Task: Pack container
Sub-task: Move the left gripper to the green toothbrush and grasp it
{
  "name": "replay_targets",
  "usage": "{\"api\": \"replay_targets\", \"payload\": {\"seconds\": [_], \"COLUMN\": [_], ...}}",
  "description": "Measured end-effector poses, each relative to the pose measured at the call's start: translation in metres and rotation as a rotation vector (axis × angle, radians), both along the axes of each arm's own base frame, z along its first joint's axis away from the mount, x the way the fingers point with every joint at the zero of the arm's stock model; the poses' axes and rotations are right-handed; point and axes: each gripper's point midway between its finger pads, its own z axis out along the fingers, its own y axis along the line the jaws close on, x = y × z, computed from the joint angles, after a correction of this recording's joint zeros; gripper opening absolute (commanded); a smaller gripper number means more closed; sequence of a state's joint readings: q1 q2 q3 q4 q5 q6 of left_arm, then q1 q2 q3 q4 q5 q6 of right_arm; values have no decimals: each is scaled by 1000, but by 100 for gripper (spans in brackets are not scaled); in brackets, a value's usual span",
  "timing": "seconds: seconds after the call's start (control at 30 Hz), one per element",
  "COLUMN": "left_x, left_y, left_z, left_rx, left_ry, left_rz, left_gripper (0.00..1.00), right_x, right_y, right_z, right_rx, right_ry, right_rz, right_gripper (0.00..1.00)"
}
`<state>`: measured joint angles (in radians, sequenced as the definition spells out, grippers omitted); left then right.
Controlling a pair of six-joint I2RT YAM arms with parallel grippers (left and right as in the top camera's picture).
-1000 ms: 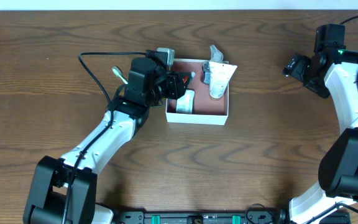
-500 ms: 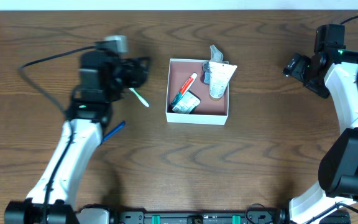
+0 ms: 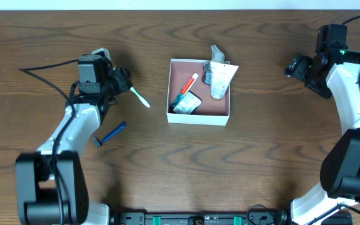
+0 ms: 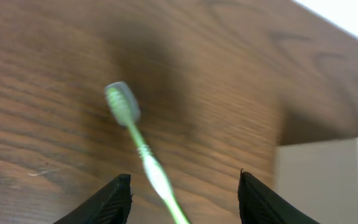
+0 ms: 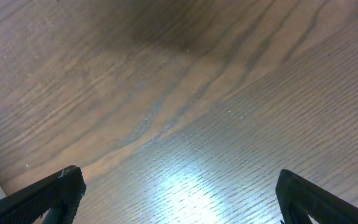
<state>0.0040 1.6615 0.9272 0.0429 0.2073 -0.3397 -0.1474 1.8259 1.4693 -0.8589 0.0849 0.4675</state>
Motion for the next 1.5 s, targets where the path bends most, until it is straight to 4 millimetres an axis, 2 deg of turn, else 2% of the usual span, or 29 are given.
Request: {"api": "replay_targets", "payload": {"seconds": [0.13,0.37,0.57,0.7,0.83,1.03,1.23,1.33,1.43,1.5], "left_x": [7,22,18,17,19,15,19,21,21,20], "left_y": [4,-6,0,6,8,10,11,11,10,10], "left_z": [-18,-33,-58,-62,-60,-81,-82,-81,-82,-83], "left_rx": [62,150,225,240,234,234,234,228,224,224], "left_ry": [10,-29,19,29,16,61,45,37,37,39], "left_rz": [38,64,121,158,182,198,210,214,215,215], "left_gripper": [56,56,56,55,46,46,46,38,24,18], "right_x": [0,0,0,0,0,0,0,0,0,0], "right_y": [0,0,0,0,0,0,0,0,0,0], "right_z": [0,0,0,0,0,0,0,0,0,0], "right_rx": [0,0,0,0,0,0,0,0,0,0], "right_ry": [0,0,0,0,0,0,0,0,0,0], "right_rz": [0,0,0,0,0,0,0,0,0,0], "right_gripper": [99,99,99,99,99,99,99,99,99,99]}}
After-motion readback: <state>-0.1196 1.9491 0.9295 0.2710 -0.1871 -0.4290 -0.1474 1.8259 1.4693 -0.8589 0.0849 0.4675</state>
